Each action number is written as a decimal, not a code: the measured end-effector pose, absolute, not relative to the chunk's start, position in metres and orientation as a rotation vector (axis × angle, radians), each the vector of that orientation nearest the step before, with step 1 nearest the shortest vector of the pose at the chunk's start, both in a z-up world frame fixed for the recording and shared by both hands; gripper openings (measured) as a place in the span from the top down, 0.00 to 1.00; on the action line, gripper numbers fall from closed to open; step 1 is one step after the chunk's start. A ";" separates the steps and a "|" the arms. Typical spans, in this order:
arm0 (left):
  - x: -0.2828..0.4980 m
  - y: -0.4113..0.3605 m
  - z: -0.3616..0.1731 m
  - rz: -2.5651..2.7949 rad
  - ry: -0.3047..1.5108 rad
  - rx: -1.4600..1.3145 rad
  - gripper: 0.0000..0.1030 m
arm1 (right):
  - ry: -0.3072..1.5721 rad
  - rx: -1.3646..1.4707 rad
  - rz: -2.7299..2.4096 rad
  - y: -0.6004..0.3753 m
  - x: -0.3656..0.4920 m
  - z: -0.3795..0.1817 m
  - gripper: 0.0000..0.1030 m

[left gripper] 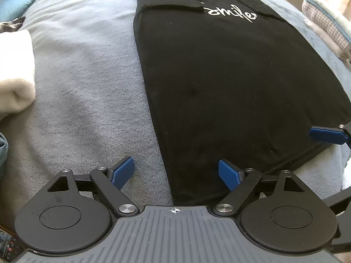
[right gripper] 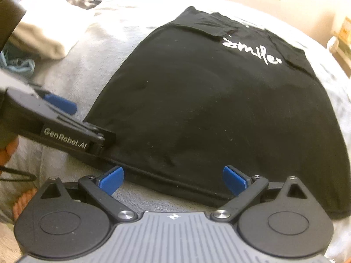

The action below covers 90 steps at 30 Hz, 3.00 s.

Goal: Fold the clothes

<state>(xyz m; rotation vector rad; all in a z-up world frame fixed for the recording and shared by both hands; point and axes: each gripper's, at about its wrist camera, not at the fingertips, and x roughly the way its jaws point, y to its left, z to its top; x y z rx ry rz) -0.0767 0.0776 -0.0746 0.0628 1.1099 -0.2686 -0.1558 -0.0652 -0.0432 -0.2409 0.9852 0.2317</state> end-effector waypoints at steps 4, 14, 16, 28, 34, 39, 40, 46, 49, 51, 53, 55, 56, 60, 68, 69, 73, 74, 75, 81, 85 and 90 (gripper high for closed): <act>-0.077 0.078 -0.075 -0.268 1.111 0.065 0.15 | 0.961 -0.297 0.263 -0.058 -0.159 -0.045 0.04; -0.077 0.079 -0.075 -0.260 1.114 0.058 0.14 | 0.905 -0.439 0.348 -0.036 -0.172 -0.051 0.05; -0.077 0.080 -0.075 -0.260 1.115 0.056 0.14 | 0.897 -0.456 0.360 -0.032 -0.174 -0.052 0.05; -0.076 0.083 -0.076 -0.264 1.124 0.003 0.04 | 0.910 -0.481 0.363 -0.028 -0.174 -0.059 0.05; -0.075 0.087 -0.077 -0.245 1.123 -0.043 0.03 | 0.912 -0.475 0.362 -0.028 -0.174 -0.058 0.05; -0.074 0.092 -0.074 -0.241 1.119 -0.094 0.01 | 0.910 -0.474 0.364 -0.030 -0.173 -0.059 0.05; -0.074 0.094 -0.073 -0.241 1.114 -0.107 0.01 | 0.908 -0.474 0.363 -0.030 -0.172 -0.058 0.05; -0.074 0.122 -0.054 -0.211 1.027 -0.175 0.01 | 0.889 -0.486 0.407 -0.027 -0.170 -0.046 0.05; -0.073 0.140 -0.047 -0.161 1.002 -0.193 0.01 | 0.872 -0.506 0.450 -0.020 -0.166 -0.041 0.08; -0.072 0.149 -0.046 -0.127 0.997 -0.200 0.02 | 0.864 -0.517 0.484 -0.014 -0.163 -0.039 0.11; -0.070 0.154 -0.045 -0.101 1.000 -0.193 0.02 | 0.858 -0.525 0.516 -0.007 -0.159 -0.039 0.13; -0.069 0.155 -0.047 -0.092 1.010 -0.184 0.03 | 0.852 -0.543 0.543 0.002 -0.159 -0.041 0.16; -0.070 0.154 -0.048 -0.093 1.017 -0.175 0.03 | 0.850 -0.550 0.553 0.005 -0.159 -0.042 0.18; -0.071 0.147 -0.056 -0.096 1.046 -0.132 0.03 | 0.852 -0.555 0.586 0.016 -0.162 -0.046 0.21; -0.067 0.142 -0.073 -0.072 1.118 -0.081 0.02 | 0.864 -0.583 0.605 0.026 -0.169 -0.058 0.29; -0.068 0.142 -0.074 -0.065 1.130 -0.072 0.01 | 0.864 -0.588 0.607 0.026 -0.170 -0.059 0.32; -0.068 0.138 -0.077 -0.065 1.140 -0.029 0.00 | 0.843 -0.624 0.611 0.031 -0.176 -0.062 0.33; -0.069 0.138 -0.078 -0.060 1.143 -0.021 0.00 | 0.840 -0.627 0.612 0.032 -0.177 -0.062 0.34; -0.069 0.137 -0.079 -0.055 1.147 -0.014 0.00 | 0.837 -0.630 0.613 0.032 -0.177 -0.063 0.34; -0.067 0.133 -0.081 -0.040 1.147 0.001 0.00 | 0.835 -0.627 0.617 0.031 -0.178 -0.064 0.39; -0.067 0.133 -0.080 -0.033 1.154 0.000 0.00 | 0.831 -0.624 0.614 0.031 -0.178 -0.063 0.46; -0.068 0.133 -0.080 -0.036 1.156 -0.002 0.00 | 0.841 -0.598 0.609 0.029 -0.176 -0.062 0.58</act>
